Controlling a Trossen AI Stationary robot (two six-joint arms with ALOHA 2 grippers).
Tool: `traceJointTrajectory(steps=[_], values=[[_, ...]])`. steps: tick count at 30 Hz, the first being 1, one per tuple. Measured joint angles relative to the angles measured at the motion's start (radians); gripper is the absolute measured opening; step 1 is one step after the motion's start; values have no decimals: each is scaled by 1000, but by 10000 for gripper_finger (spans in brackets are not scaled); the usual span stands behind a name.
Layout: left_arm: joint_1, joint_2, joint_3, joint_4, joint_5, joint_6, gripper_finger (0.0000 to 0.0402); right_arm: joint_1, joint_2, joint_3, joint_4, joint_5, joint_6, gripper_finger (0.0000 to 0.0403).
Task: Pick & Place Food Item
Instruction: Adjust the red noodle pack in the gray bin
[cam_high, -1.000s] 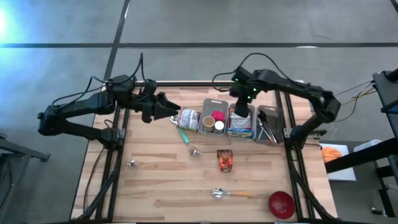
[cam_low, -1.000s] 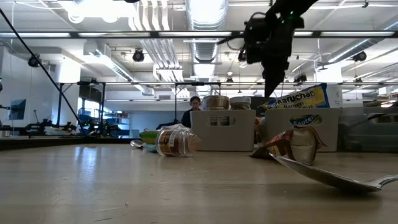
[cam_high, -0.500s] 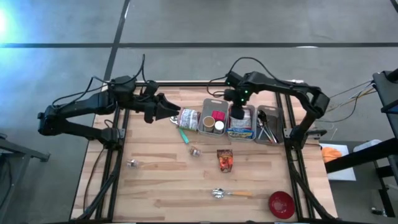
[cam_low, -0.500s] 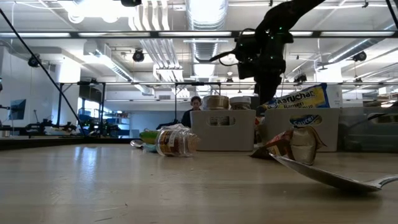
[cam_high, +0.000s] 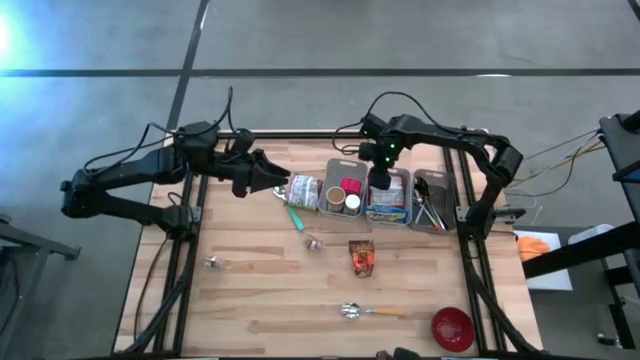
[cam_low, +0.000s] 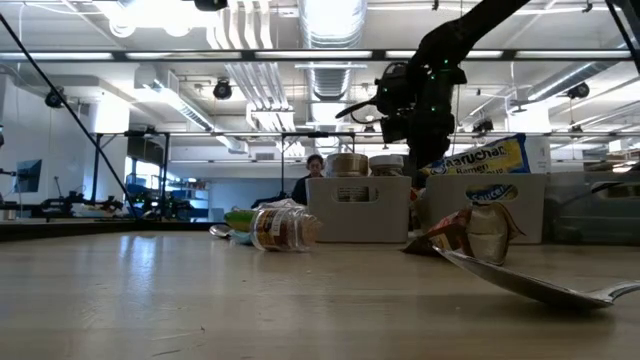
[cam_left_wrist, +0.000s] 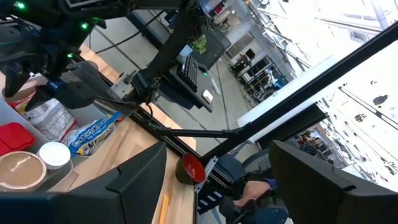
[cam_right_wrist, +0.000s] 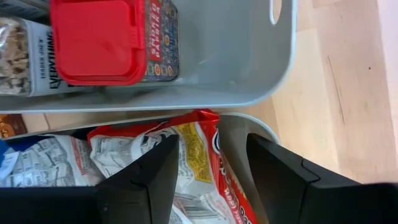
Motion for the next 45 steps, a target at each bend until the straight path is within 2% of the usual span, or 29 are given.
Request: traceJointTrajectory(steps=[3, 5, 14, 27, 33, 38, 42, 45], values=[[0, 0, 0, 0, 0, 0, 286, -7, 9, -1, 0, -2, 0, 180], [0, 0, 0, 0, 0, 0, 286, -8, 9, -1, 0, -3, -2, 162], [0, 0, 0, 0, -8, 0, 286, -22, 11, -1, 0, -13, -20, 19], [0, 0, 0, 0, -11, 0, 286, -25, 4, 1, -24, 10, 71, 7], [0, 0, 0, 0, -11, 0, 286, -4, -62, 1, -26, 139, 131, 7], [0, 0, 0, 0, -16, 0, 286, 10, -113, -1, -26, 167, 206, 7], [0, 0, 0, 0, -18, 0, 286, 46, -131, -5, -26, 266, 247, 7], [0, 0, 0, -2, -18, 0, 286, 75, -143, -5, -35, 284, 289, 7]])
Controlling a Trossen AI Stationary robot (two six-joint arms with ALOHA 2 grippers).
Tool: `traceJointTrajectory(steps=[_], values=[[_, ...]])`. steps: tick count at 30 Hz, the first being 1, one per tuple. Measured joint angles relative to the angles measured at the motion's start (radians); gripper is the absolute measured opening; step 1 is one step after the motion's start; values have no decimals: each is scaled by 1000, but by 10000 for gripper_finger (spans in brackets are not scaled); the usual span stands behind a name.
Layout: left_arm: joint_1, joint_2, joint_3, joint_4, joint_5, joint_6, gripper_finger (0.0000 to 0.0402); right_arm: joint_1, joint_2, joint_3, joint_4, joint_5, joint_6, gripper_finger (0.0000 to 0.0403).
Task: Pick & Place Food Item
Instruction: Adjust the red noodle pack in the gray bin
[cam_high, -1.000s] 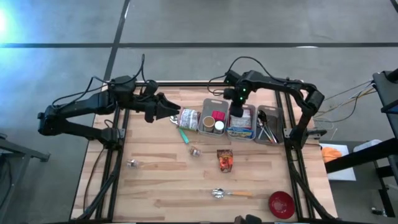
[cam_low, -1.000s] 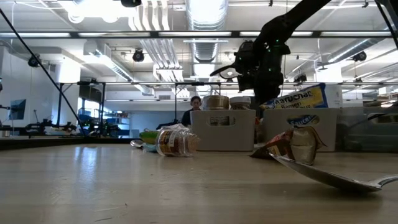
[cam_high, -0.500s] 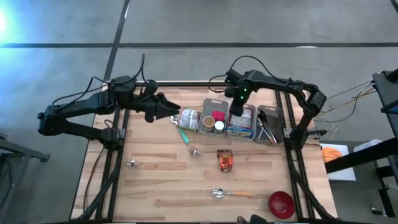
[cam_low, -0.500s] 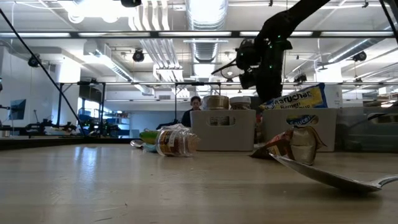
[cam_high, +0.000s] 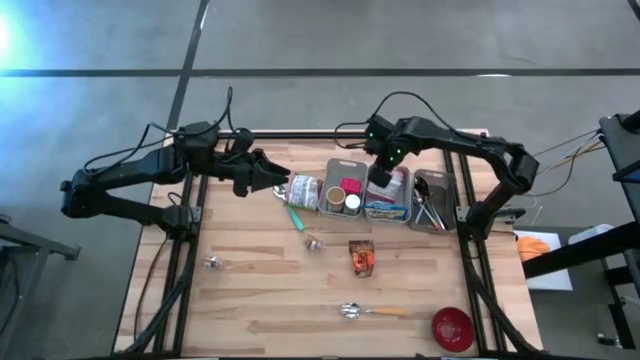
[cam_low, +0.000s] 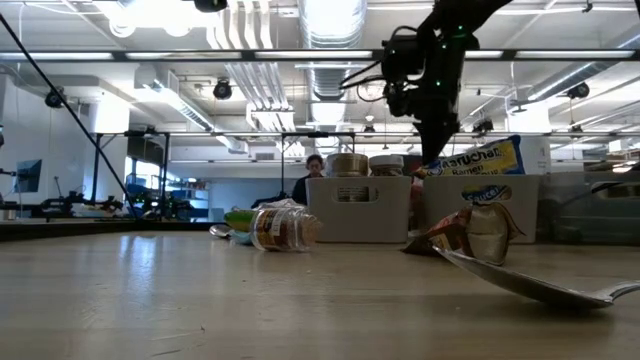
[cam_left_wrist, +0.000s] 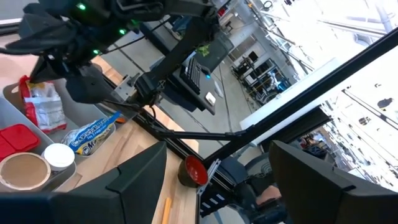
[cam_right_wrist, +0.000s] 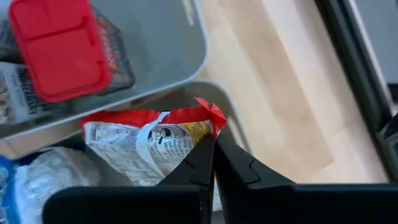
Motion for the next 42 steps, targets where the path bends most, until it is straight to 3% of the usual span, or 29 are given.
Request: traceJointTrajectory(steps=[6, 12, 24, 33, 42], values=[[0, 0, 0, -3, 0, 0, 286, 75, -33, 0, -64, 83, 127, 7], [0, 0, 0, -3, 0, 0, 286, 148, -99, 1, -111, 89, 271, 7], [0, 0, 0, -3, 0, 0, 286, 327, -127, -9, -235, 8, 507, 7], [0, 0, 0, -4, 0, 0, 286, 408, -102, -9, -233, -2, 600, 7], [0, 0, 0, -3, 0, 1, 286, 412, -107, -5, -178, -32, 601, 8]])
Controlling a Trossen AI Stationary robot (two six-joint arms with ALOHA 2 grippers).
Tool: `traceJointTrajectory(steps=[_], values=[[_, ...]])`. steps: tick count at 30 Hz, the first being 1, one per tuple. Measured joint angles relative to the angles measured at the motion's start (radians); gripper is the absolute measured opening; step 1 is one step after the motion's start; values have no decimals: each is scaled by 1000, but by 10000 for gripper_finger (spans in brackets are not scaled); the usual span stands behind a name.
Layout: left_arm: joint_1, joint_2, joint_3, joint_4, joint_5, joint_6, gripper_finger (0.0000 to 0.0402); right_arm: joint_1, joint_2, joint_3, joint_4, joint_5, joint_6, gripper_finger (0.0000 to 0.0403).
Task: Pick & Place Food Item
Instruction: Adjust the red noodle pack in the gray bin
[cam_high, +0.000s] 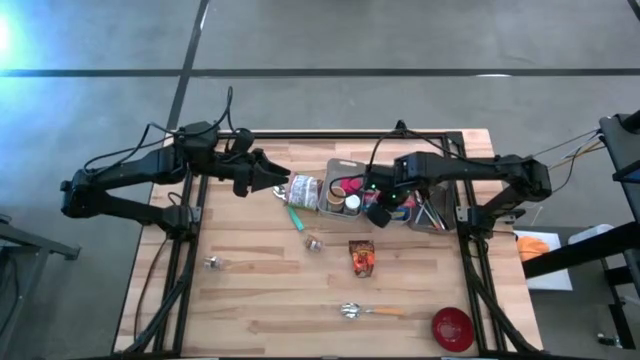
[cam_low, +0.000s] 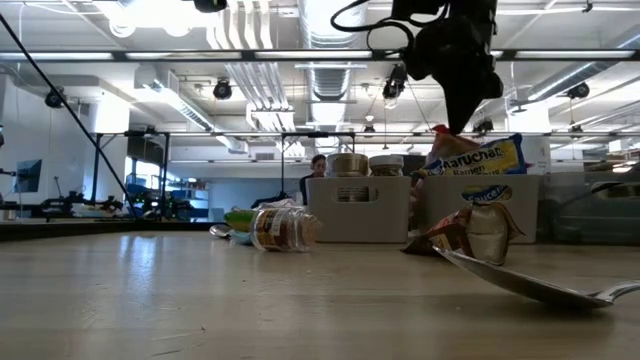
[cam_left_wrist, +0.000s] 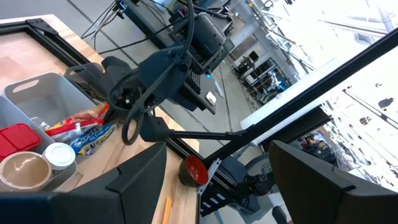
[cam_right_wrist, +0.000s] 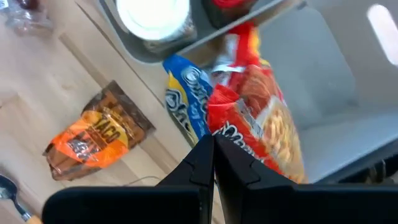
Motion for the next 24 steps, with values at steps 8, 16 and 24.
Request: traceJointTrajectory(steps=[8, 16, 24], values=[[0, 0, 0, 0, 0, -2, 286, -1, 25, 0, 36, 0, -8, 8], [0, 0, 0, 0, 0, -7, 286, -4, 56, 0, 44, -3, -28, 8], [1, 0, 0, 0, 0, -9, 286, -4, 55, 0, 44, -15, -33, 8]])
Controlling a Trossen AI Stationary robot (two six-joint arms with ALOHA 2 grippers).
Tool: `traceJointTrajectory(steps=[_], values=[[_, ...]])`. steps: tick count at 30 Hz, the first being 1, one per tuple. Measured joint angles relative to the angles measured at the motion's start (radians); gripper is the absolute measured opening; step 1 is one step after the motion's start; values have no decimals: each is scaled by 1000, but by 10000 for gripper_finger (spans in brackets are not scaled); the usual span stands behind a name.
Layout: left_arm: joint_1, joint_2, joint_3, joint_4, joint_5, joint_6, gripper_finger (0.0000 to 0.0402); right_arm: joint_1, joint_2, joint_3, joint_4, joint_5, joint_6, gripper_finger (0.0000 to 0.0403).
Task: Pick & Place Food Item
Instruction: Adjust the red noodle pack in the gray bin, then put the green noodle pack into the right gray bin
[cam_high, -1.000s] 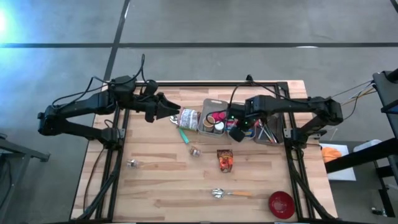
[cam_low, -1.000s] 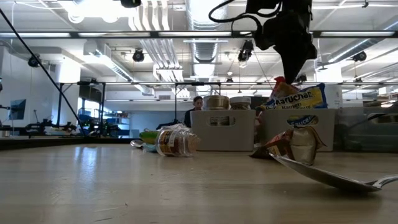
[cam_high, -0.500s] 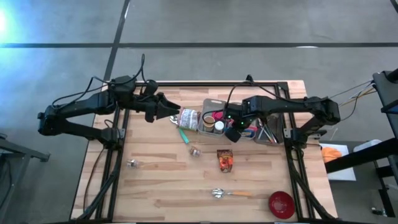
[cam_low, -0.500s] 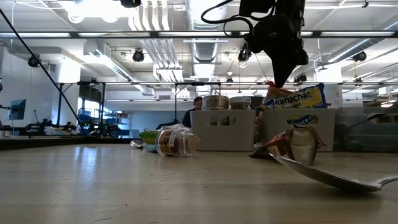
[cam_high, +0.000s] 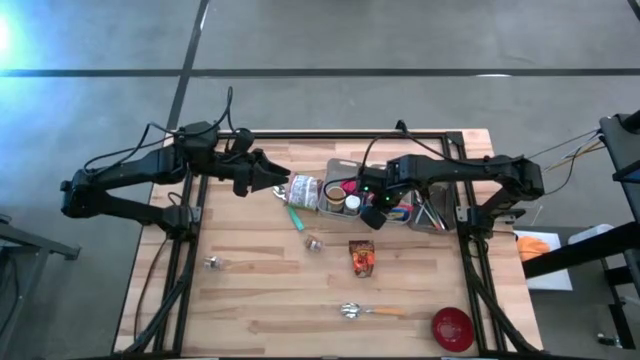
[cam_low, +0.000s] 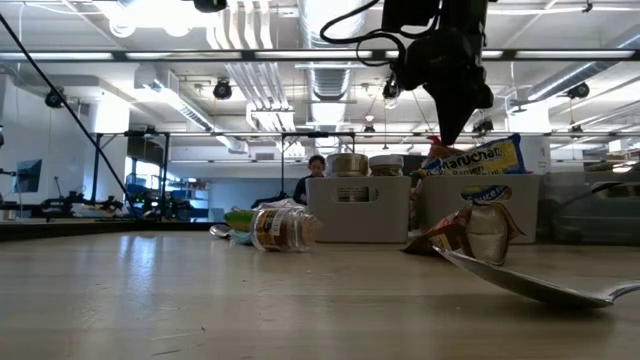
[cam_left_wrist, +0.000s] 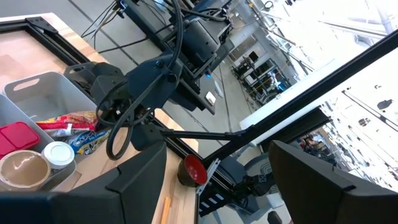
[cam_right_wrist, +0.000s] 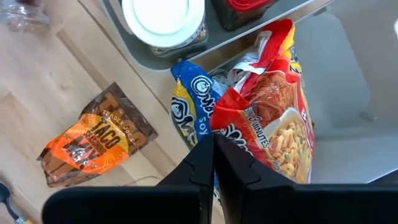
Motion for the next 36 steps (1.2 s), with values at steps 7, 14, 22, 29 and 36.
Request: traceJointTrajectory(steps=[7, 14, 22, 29, 36], values=[[0, 0, 0, 0, 0, 0, 286, 0, -2, 1, 1, -14, -9, 8], [0, 0, 0, 0, 0, 0, 286, 0, -2, 1, 1, -38, -23, 19], [0, 0, 0, 0, 0, 0, 286, 0, -11, 1, -5, -38, -33, 124], [0, -1, 1, -86, -16, -10, 286, 0, -107, 2, -36, -33, 14, 183], [0, 17, 1, -263, -241, 63, 285, 1, -257, 2, -33, -30, 81, 187]])
